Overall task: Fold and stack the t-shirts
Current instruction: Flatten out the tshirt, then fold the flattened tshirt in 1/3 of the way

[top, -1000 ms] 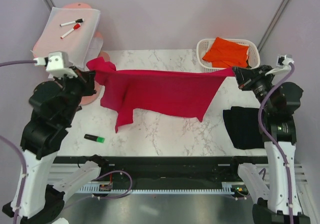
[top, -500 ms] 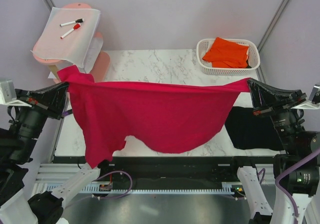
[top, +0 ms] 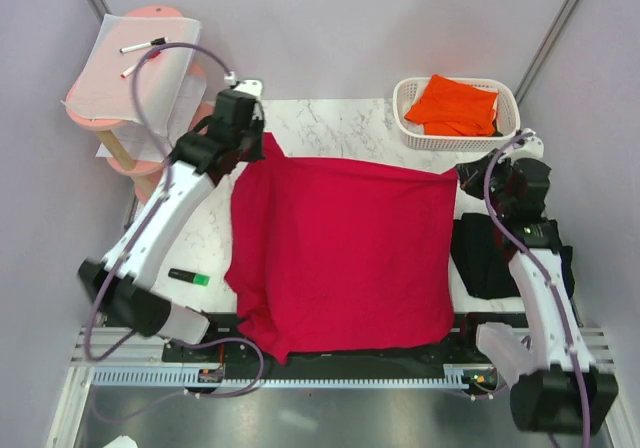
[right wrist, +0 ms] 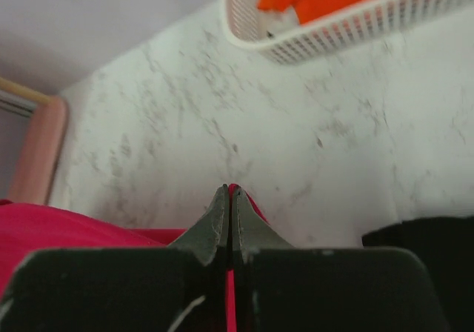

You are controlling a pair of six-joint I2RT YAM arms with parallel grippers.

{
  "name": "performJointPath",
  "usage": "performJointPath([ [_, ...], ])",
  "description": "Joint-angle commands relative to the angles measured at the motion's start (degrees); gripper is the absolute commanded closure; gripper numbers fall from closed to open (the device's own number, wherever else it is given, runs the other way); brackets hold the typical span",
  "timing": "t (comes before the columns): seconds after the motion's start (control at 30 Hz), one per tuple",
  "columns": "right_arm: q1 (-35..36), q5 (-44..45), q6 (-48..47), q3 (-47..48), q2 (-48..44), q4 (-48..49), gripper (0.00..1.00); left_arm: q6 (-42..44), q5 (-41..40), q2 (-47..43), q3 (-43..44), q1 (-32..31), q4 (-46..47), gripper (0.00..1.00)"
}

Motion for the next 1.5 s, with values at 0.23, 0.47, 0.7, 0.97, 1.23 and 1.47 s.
performJointPath([
  [0.23, -0.05, 6.17, 3.86, 1.23, 33.91, 20.76, 1.0, 0.39, -6.77, 32.98, 14.91, 0.49, 0.96, 0.98],
  [0.47, -0.14, 6.34, 6.23, 12.5, 49.04, 22.78, 1.0, 0.31, -10.99, 50.41, 44.35, 1.9, -11.61, 0.98],
  [0.7, -0.14, 5.99, 5.53, 13.65, 49.06, 23.67, 1.0, 0.22, -13.72, 46.04, 42.54, 2.16, -11.08, 0.98],
  [0.97, 0.03, 3.09, 4.21, 9.61, 49.93, 21.91, 1.0, -8.99, -14.6, 38.83, 19.43, 1.81, -10.82, 0.98],
  [1.23, 0.38, 1.6, 3.51, 3.89, 48.18, 21.12, 1.0, -14.81, -18.03, 32.85, 4.3, 1.37, -10.56, 0.98],
  [1.47, 1.7, 1.07, 2.98, 0.2, 43.61, 17.17, 1.0, -17.71, -18.38, 30.92, -0.01, 1.28, -10.56, 0.98],
])
